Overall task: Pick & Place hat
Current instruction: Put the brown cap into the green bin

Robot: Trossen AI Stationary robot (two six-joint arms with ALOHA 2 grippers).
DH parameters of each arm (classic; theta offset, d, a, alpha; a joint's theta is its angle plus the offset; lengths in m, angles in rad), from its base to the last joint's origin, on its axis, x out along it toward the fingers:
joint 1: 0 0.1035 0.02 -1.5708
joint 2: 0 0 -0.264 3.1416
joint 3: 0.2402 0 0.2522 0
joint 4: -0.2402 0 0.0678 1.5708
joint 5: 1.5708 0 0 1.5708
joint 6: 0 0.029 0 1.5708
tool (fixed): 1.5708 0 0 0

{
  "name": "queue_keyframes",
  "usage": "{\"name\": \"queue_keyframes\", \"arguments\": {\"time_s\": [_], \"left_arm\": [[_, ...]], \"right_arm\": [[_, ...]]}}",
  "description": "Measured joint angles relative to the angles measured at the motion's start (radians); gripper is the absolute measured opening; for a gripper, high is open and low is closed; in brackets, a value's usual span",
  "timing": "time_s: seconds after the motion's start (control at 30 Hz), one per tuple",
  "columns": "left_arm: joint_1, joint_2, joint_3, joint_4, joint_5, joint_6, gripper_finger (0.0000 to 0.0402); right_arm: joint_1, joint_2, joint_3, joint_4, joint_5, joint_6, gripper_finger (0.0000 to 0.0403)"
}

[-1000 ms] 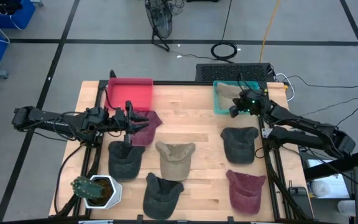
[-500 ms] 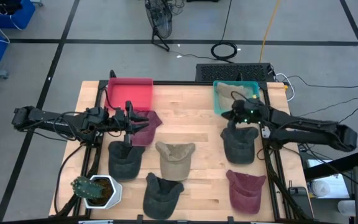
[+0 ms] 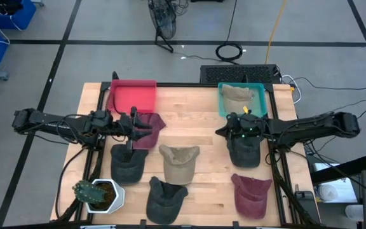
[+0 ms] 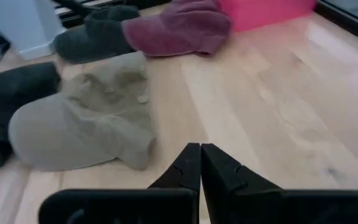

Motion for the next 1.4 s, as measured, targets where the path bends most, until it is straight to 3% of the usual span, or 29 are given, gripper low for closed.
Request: {"name": "queue_keyframes", "arguments": {"time_s": [0.2,0.47,0.7,0.97,1.23,1.4], "left_arm": [[-0.058,0.11,-0.001,-0.012,0.038,0.04,0.0102],[-0.12,0.325,0.088,0.012,0.037,0.139,0.0194],[-0.136,0.526,0.213,-0.056,-0.039,0.161,0.0245],[-0.138,0.714,0.304,-0.159,-0.031,0.058,0.0237],[-0.189,0.745,0.309,-0.187,-0.015,-0.052,0.0211],[-0.228,0.745,0.309,-0.19,-0.098,-0.067,0.0199]], "right_arm": [[0.06,0.035,0.001,0.129,-0.023,-0.059,0.004],[0.065,0.0,0.002,0.149,-0.024,-0.059,0.0115],[0.065,-0.002,0.002,0.153,-0.025,-0.06,0.0131],[0.065,-0.005,0.002,0.177,-0.025,-0.102,0.0122],[0.059,-0.005,0.002,0.29,-0.025,-0.195,0.0119],[0.059,-0.005,0.002,0.296,-0.025,-0.251,0.0116]]}}
